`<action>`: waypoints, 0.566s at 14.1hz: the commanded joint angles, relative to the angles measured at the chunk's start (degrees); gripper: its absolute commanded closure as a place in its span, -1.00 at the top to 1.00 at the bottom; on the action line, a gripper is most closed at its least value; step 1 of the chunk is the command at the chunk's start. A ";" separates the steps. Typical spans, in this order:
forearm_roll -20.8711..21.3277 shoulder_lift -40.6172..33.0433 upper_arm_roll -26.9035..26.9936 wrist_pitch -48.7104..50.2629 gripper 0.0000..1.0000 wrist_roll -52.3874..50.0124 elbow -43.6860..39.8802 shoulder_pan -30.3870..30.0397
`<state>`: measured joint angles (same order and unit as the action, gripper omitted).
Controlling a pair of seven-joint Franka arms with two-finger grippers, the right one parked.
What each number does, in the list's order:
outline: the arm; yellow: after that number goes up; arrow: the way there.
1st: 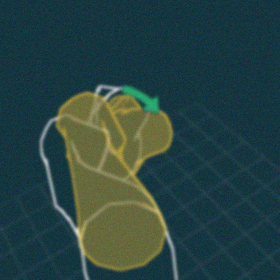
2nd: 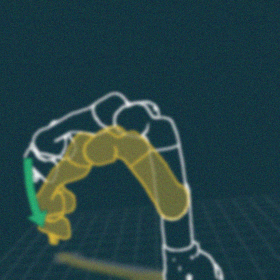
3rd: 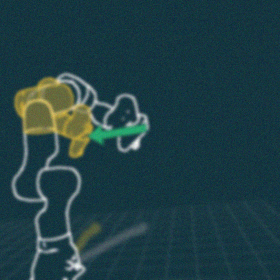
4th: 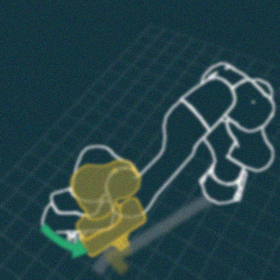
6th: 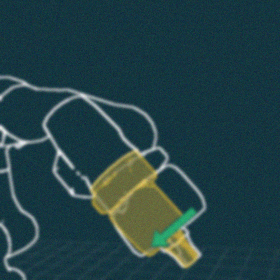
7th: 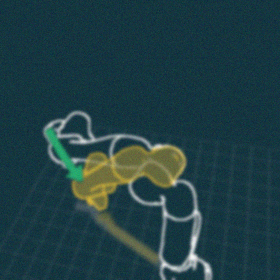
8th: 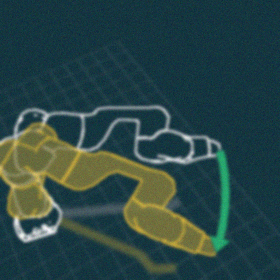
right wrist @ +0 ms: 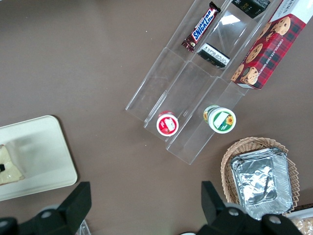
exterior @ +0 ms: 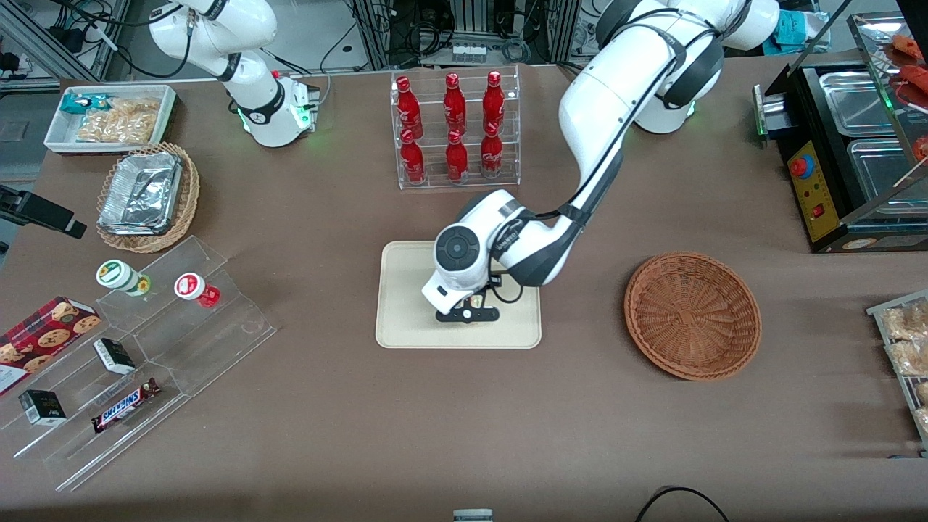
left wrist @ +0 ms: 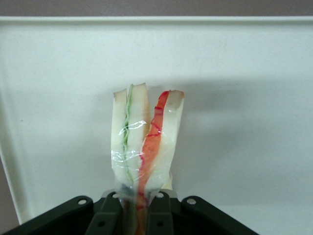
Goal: Place sandwich from basket to tray
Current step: 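Carry the sandwich over the cream tray and lower it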
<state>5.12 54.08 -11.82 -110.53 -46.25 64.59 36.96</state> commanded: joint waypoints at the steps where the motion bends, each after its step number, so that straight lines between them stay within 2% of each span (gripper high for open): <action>1: 0.33 0.42 0.66 0.15 0.46 -0.77 -2.18 0.48; 2: 0.85 0.24 0.75 0.14 0.82 -0.42 -2.18 0.48; 3: 0.85 -0.19 0.83 0.40 0.96 -0.25 -2.18 0.39; 6: 0.94 -2.03 1.54 0.75 1.00 -1.03 -2.18 -0.13; 8: 0.59 -5.80 3.99 5.73 1.00 -3.67 -1.75 -0.48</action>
<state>5.38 52.71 -9.79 -109.36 -47.58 61.97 36.74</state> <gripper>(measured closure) 0.119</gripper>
